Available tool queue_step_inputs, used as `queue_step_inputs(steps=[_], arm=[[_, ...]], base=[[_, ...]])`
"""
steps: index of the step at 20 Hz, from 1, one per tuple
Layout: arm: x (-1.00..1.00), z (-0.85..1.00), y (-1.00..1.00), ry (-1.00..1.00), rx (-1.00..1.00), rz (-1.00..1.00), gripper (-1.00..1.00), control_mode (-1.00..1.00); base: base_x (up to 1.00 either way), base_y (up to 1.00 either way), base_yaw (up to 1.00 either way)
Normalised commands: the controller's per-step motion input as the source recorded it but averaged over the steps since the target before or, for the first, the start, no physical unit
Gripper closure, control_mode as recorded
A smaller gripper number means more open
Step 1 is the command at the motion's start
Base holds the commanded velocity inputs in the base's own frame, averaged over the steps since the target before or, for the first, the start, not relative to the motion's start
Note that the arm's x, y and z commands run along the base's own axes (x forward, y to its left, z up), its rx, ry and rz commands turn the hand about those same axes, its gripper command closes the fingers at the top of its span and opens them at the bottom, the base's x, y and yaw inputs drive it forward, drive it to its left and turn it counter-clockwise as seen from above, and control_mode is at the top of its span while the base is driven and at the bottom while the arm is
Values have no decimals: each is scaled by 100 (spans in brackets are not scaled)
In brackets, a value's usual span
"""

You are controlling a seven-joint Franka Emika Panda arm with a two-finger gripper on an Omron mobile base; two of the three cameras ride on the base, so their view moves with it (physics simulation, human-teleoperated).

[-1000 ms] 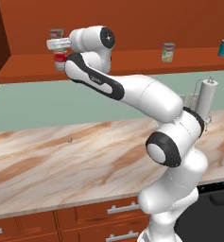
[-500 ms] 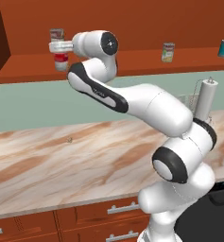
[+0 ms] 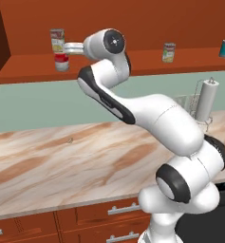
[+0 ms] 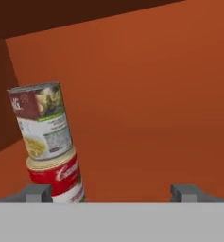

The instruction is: Stack two cans on top of the other two cans in the cabinet.

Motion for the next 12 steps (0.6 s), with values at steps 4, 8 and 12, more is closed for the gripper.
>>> queue_step_inputs(steps=[4, 8, 12], arm=[[0, 0, -69, 18, 0, -28, -100, -100], [0, 0, -71, 22, 0, -26, -100, -100], [0, -4, -81, 18, 0, -16, -100, -100]], base=[[0, 0, 0], [0, 0, 0], [0, 0, 0]])
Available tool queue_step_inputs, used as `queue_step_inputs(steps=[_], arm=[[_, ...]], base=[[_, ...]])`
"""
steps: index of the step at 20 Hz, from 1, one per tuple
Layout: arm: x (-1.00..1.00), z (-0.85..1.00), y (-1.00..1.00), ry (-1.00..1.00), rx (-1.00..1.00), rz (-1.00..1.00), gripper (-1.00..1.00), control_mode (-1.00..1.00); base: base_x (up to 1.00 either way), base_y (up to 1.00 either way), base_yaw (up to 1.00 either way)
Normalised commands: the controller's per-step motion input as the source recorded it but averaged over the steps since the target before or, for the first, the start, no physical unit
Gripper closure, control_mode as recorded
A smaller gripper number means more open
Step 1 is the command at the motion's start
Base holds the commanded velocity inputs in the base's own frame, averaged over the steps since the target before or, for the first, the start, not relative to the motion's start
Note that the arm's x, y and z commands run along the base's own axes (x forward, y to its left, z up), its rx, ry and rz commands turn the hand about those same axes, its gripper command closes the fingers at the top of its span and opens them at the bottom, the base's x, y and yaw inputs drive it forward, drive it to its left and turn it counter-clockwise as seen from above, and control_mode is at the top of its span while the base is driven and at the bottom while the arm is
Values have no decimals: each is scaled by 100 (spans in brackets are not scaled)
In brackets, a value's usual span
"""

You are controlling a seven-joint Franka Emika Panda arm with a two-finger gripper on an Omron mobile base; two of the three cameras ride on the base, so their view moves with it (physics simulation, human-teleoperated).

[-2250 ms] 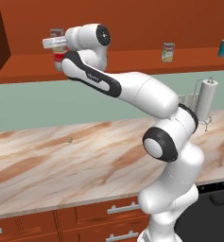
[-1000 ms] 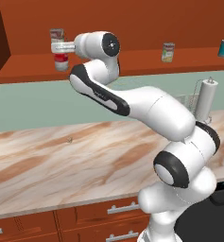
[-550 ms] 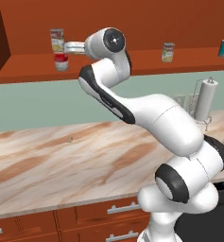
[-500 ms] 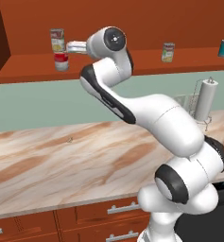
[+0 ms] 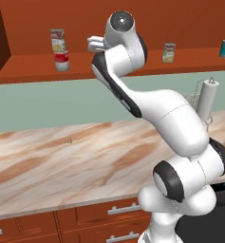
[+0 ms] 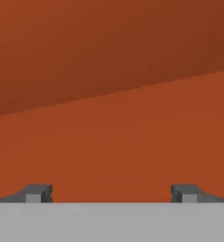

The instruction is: Stack two cans on top of the other two cans in the cabinet.

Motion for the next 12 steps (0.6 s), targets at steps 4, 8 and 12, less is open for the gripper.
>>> queue_step_inputs(steps=[4, 8, 12], arm=[[0, -10, -86, 14, 0, -6, -100, -100], [-12, -23, -83, 2, 0, 0, -100, -100], [-16, -32, -78, -5, 0, 0, -100, -100]], base=[[0, 0, 0], [0, 0, 0], [0, 0, 0]])
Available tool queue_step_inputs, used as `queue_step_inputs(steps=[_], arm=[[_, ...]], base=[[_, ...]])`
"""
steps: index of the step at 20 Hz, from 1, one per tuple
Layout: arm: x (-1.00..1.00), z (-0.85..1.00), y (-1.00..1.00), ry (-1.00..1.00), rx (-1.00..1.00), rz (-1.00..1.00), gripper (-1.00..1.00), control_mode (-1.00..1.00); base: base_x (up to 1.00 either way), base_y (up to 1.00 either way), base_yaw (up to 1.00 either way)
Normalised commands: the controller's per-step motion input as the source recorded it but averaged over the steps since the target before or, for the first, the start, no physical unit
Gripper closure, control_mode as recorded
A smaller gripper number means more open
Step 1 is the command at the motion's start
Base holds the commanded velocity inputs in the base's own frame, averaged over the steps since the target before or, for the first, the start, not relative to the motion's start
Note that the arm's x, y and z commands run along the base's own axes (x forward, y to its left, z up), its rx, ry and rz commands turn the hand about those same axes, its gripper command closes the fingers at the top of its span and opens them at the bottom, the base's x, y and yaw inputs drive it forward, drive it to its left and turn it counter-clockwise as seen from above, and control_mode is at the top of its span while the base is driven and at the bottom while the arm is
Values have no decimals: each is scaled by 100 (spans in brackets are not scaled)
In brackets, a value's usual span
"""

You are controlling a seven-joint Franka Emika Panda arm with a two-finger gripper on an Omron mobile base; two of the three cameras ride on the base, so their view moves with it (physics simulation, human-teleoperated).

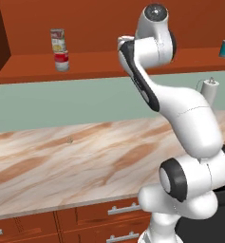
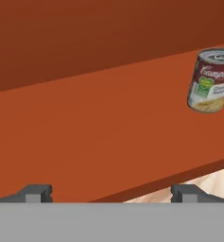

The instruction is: Stack two cans on top of the other two cans in the cabinet.

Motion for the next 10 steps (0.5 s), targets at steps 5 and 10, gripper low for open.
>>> queue_step_inputs(steps=[5, 10], arm=[[0, -28, -69, -7, -4, 0, -100, -100], [-2, -19, -63, -3, 0, 4, -100, -100]], base=[[0, 0, 0], [0, 0, 0]])
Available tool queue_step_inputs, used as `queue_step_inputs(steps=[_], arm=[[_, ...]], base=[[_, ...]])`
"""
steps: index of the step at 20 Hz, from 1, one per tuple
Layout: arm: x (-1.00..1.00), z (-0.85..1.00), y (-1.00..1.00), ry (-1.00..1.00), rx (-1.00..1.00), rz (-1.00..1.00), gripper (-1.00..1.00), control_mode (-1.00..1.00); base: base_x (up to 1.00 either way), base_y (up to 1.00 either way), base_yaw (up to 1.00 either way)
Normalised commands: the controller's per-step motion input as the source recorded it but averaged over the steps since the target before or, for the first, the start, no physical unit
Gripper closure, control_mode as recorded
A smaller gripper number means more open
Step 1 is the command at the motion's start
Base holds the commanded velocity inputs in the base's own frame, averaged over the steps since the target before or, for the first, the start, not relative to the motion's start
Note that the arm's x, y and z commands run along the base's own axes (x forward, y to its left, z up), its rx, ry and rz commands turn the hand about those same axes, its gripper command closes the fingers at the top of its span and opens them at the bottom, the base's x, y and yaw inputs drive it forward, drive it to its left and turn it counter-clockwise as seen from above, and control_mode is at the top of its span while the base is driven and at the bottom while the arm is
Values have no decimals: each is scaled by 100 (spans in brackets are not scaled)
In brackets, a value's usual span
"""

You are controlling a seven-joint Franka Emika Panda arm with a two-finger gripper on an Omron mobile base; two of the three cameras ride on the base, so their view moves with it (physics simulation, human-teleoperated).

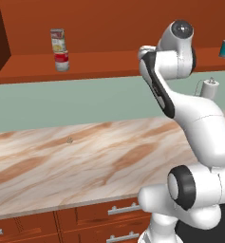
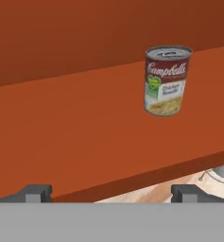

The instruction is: Stack two cans on top of the other two cans in the cabinet.

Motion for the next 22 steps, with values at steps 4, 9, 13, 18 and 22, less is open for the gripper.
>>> queue_step_inputs(steps=[4, 9, 13, 18, 22], arm=[[0, -1, -56, 7, -3, 0, -100, -100], [9, 0, -47, 0, -2, 4, -100, -100], [12, 11, -41, 0, -4, 5, -100, -100], [25, 4, -22, -2, -1, 8, -100, -100], [29, 0, -21, 0, 0, 5, -100, -100]], base=[[0, 0, 0], [0, 0, 0], [0, 0, 0], [0, 0, 0], [0, 0, 0]])
